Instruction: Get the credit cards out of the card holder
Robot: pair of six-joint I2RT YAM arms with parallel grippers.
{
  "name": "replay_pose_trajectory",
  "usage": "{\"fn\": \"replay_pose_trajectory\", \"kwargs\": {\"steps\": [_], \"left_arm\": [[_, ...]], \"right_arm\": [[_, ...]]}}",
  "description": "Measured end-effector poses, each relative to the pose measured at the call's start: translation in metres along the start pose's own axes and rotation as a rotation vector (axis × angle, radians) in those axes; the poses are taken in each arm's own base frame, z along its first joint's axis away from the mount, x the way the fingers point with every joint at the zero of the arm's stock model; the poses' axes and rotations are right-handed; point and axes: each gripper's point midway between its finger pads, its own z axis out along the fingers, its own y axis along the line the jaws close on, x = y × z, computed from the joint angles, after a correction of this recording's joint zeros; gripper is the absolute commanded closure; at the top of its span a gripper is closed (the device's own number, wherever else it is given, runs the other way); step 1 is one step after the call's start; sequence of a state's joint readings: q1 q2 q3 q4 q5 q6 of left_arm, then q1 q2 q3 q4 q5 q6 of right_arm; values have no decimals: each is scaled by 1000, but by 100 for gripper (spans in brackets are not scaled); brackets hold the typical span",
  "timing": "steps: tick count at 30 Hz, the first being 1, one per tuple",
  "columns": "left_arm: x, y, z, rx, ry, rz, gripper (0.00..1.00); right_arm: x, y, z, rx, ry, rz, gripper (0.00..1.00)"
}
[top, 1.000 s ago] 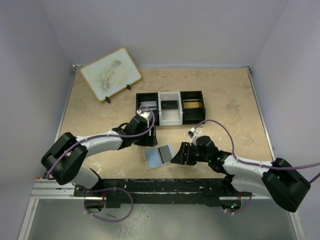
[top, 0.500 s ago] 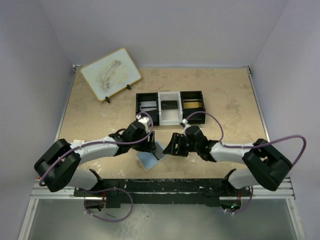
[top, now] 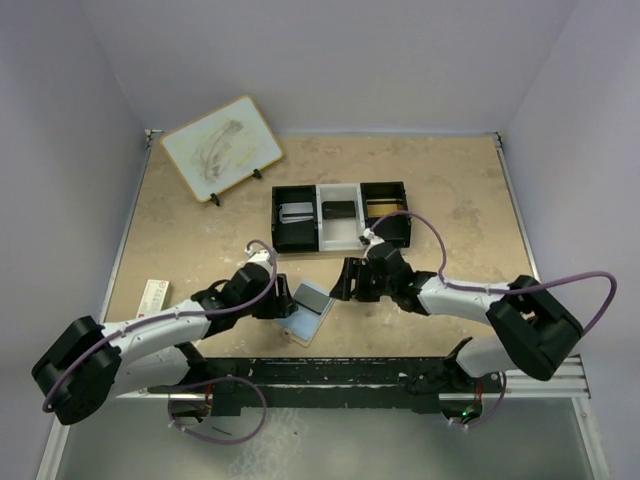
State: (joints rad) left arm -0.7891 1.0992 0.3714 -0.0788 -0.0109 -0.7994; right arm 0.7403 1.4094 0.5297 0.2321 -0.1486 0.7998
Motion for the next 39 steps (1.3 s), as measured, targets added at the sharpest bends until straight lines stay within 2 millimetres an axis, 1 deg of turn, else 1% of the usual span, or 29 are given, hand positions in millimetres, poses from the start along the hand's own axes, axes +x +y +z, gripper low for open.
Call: {"fn": "replay_pose_trajectory", "kwargs": {"steps": [3,6,9,11,13,18,26,29,31,32,33,35,36,38,39], "left_arm": [[2,1,-1,14,-15,-34,55],[5,-2,0,33,-16,-55,58],[11,-9,1,57,-1,-57,63],[18,-15,2,69,12,-48,64],[25,-22,1,75,19,-25,64],[46,-43,0,106,27,6,64],[65,-89,15,189,-43,10,62],[73,-112,22,213,-58,32,61],[80,-124,22,226,-64,56,61],[83,-128,20,233,-69,65,61],[84,-132,18,239,-76,73,61],[82,-133,13,236,-98,79,61],[77,-132,10,227,-117,77,63],[63,-131,0,218,-166,59,72],[54,-131,-7,219,-197,40,74]], "right_arm": [[9,0,-3,-50,-3,4,35],[14,9,0,-128,6,15,36],[16,17,6,-177,24,21,37],[14,23,10,-195,36,20,37],[8,27,16,-185,46,14,37],[-12,29,30,-111,55,-44,37],[-13,23,30,-64,96,-150,37],[-19,12,24,16,78,-165,39],[-23,5,15,72,58,-165,42],[-25,4,10,83,47,-165,43],[-29,6,4,86,30,-163,45],[-41,16,-9,64,-22,-159,49],[-45,21,-14,47,-44,-155,52],[-52,34,-23,-11,-91,-139,60],[-52,40,-26,-41,-103,-126,65]]}}
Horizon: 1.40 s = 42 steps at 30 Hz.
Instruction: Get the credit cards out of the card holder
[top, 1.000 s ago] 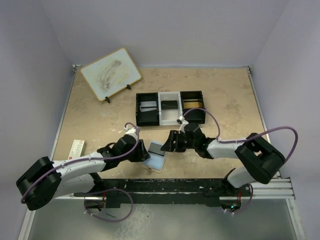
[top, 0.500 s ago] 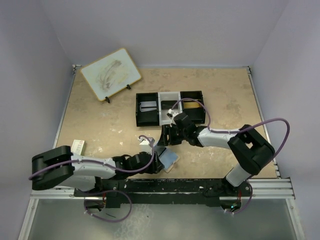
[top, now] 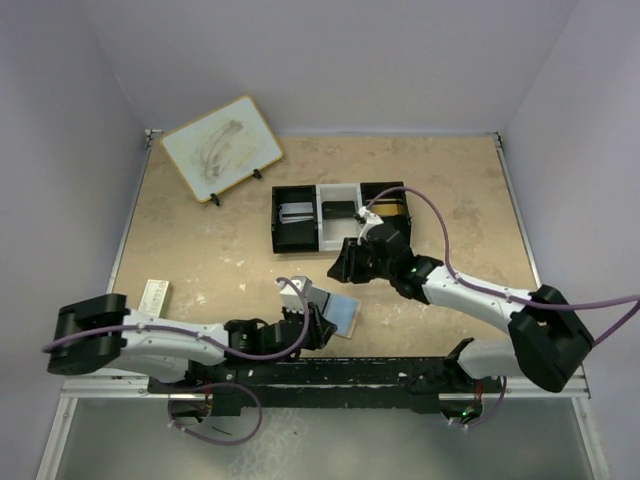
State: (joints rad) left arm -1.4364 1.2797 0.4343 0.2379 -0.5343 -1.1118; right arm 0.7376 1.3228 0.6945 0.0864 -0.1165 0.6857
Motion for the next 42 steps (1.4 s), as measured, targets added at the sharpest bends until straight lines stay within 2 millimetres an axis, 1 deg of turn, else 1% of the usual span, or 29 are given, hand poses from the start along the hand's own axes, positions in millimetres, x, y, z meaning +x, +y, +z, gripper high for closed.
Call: {"fn": "replay_pose_trajectory", "kwargs": {"steps": [2,3,4,6,7,10,14,17,20,24,27,33,34,35,39,42], "left_arm": [[-19,3,-11,-12,-66,-37,74],[-28,8,-17,-25,-102,-61,73],[-37,17,-24,-44,-139,-89,73],[-45,34,-32,-87,-187,-115,73],[-48,43,-35,-110,-204,-119,73],[-51,61,-40,-173,-230,-113,72],[-48,80,-43,-246,-238,-79,71],[-46,86,-42,-278,-232,-48,68],[-47,82,-40,-291,-227,-26,66],[-53,69,-37,-278,-227,-6,61],[-57,62,-34,-258,-213,-9,60],[-70,72,-15,-259,-162,-46,62],[-66,72,-11,-252,-136,-34,63],[-66,77,-7,-264,-125,-30,64],[-52,87,7,-295,-28,28,69],[-52,89,16,-305,10,43,70]], "right_arm": [[3,7,0,-45,-7,38,70],[6,9,2,-59,-2,60,71],[12,10,5,-73,9,81,71],[26,13,10,-93,36,116,71],[37,15,13,-106,61,134,71],[57,15,18,-119,106,171,71],[71,15,23,-146,140,204,71],[84,8,26,-144,161,228,70],[100,-2,25,-128,190,259,69],[100,-1,27,-137,188,275,69],[99,-1,28,-133,184,285,69],[98,-1,28,-131,175,296,71],[98,-1,28,-132,174,301,71],[98,-1,28,-133,173,305,72],[99,0,28,-139,169,340,73],[99,0,29,-145,163,366,72]]}}
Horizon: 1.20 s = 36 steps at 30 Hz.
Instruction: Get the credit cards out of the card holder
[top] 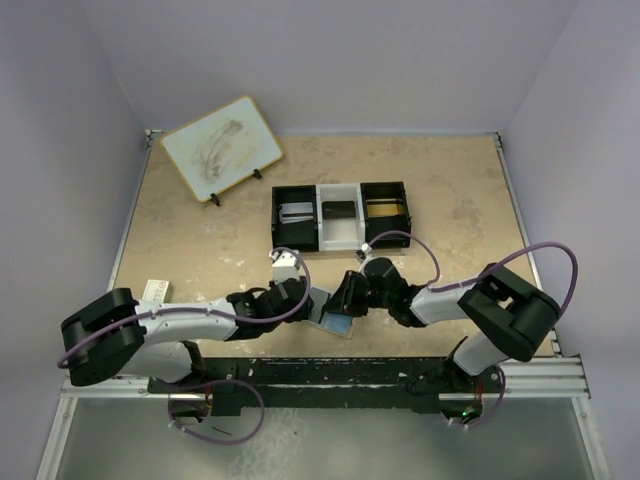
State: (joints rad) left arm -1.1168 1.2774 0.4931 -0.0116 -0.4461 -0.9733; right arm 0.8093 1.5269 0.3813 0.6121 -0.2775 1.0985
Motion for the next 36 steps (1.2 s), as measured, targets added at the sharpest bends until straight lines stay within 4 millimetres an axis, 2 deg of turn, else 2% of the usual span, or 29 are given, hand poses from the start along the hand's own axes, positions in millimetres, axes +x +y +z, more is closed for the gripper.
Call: {"fn": "replay_pose_trajectory", "kwargs": {"steps": [7,11,18,22,26,29,34,36], "left_arm": [[0,4,11,0,35,-2,80],[3,-1,16,11,53,8,88],[5,-5,18,25,71,4,90],[5,-3,17,17,73,5,90],[6,1,13,1,79,9,90],[6,3,12,-8,81,7,90],[7,4,12,-11,82,8,91],[7,4,12,-11,82,8,91]], "right_arm": [[0,1,2,-28,-13,56,73],[0,2,4,-46,-15,80,74],[0,3,7,-60,-8,104,77],[0,3,6,-56,-7,104,68],[-1,5,3,-54,-9,94,65],[-1,6,0,-48,-10,85,68],[-1,6,-3,-44,-8,67,82],[-1,7,-3,-46,-8,59,85]]}}
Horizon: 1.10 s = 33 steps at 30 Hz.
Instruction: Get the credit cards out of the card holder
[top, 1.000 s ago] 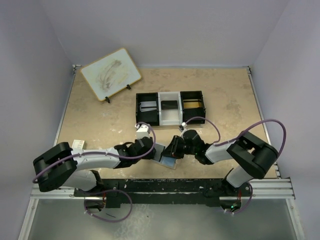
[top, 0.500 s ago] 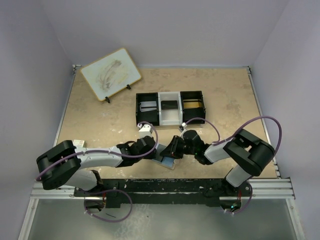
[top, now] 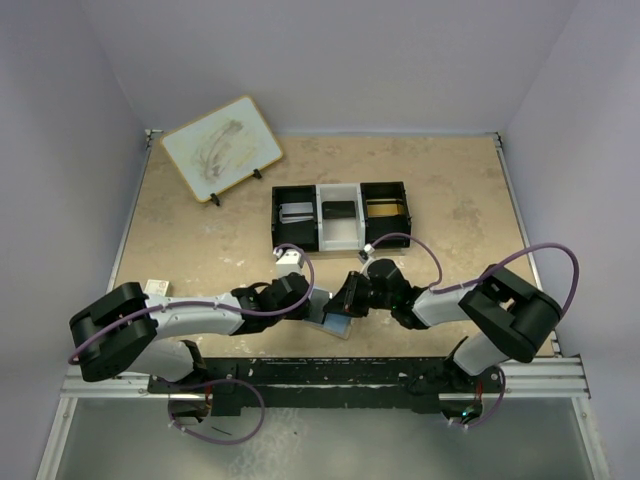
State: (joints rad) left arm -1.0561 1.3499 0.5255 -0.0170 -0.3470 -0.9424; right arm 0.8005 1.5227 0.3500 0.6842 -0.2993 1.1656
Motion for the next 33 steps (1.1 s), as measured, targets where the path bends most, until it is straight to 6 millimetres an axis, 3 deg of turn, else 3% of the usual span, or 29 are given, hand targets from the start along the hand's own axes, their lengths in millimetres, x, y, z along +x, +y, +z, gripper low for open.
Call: {"fn": "replay_pose_trajectory", "kwargs": {"steps": [8,28,33], "left_arm": [[0,0,0,0,1,0,91],[2,-1,0,5,10,-16,92],[3,-2,-1,10,15,-17,92]], "right_arm": [[1,-1,1,0,9,-6,99],[1,0,-3,-13,31,-21,96],[0,2,-7,-15,30,-27,90]]}}
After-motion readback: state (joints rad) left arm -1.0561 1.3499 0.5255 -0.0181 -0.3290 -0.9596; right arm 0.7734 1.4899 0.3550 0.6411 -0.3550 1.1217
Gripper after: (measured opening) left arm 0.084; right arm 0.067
